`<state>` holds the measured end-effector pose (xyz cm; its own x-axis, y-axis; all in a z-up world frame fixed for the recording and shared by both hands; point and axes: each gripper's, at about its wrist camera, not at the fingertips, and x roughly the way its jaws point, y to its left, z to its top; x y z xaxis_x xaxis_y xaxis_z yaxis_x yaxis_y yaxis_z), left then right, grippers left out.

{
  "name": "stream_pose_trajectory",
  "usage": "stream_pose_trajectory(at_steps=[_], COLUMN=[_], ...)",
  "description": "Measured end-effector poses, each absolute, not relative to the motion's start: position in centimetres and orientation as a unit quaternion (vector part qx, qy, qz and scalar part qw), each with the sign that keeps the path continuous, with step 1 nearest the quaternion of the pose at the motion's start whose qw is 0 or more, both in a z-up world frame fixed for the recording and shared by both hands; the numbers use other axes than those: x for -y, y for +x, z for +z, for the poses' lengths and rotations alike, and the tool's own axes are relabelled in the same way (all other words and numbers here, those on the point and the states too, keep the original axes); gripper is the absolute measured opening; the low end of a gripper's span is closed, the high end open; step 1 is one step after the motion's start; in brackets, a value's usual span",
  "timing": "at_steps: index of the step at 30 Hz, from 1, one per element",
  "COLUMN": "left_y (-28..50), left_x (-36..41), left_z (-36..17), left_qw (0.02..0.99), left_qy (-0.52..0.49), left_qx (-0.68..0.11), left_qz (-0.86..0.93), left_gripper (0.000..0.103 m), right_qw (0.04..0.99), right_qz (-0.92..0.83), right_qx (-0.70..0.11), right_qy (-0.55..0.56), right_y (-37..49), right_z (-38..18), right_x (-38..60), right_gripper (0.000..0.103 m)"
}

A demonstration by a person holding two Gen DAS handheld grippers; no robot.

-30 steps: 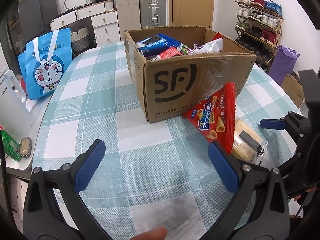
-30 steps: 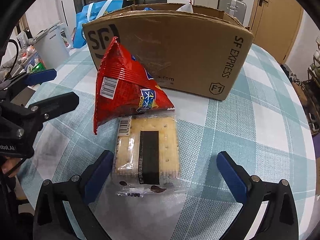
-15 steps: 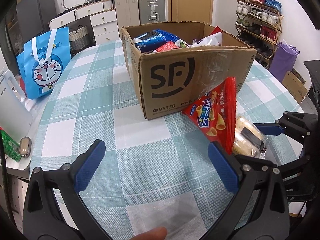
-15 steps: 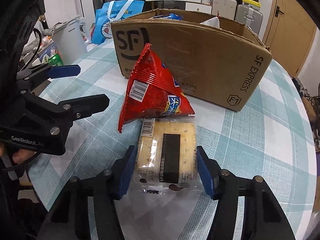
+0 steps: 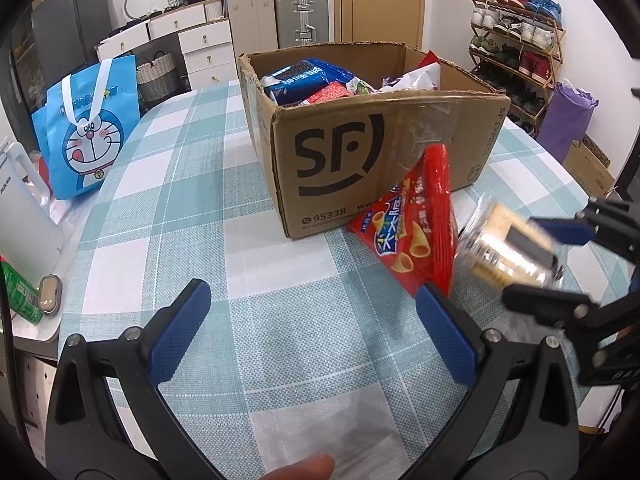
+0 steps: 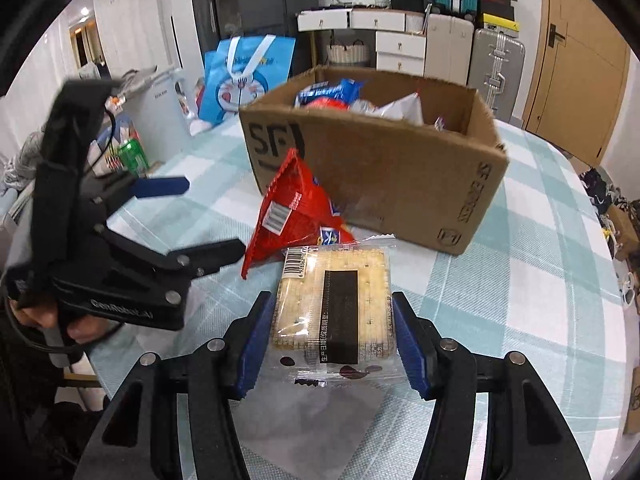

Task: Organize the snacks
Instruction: 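Grasp the red chip bag with the left gripper while the right holds the cracker pack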

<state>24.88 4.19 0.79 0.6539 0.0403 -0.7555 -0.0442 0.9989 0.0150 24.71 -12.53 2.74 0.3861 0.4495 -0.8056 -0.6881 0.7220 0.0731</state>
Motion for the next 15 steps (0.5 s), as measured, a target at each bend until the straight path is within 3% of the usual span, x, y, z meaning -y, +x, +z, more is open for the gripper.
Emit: stream_pose_trajectory(at_steps=[15], left_y=[24.5], left_x=[-3.5], left_z=[1.1], left_qw=[0.909], left_qy=[-0.026], left_qx=[-0.415], left_qz=[-0.017], left_gripper=[0.102], right_qw=[0.838], right_qz=[0.339], right_qx=[-0.415], right_qy=[-0.101], right_y=[25.7], right_z=[4.7], right_x=[14.9], right_gripper=[0.059])
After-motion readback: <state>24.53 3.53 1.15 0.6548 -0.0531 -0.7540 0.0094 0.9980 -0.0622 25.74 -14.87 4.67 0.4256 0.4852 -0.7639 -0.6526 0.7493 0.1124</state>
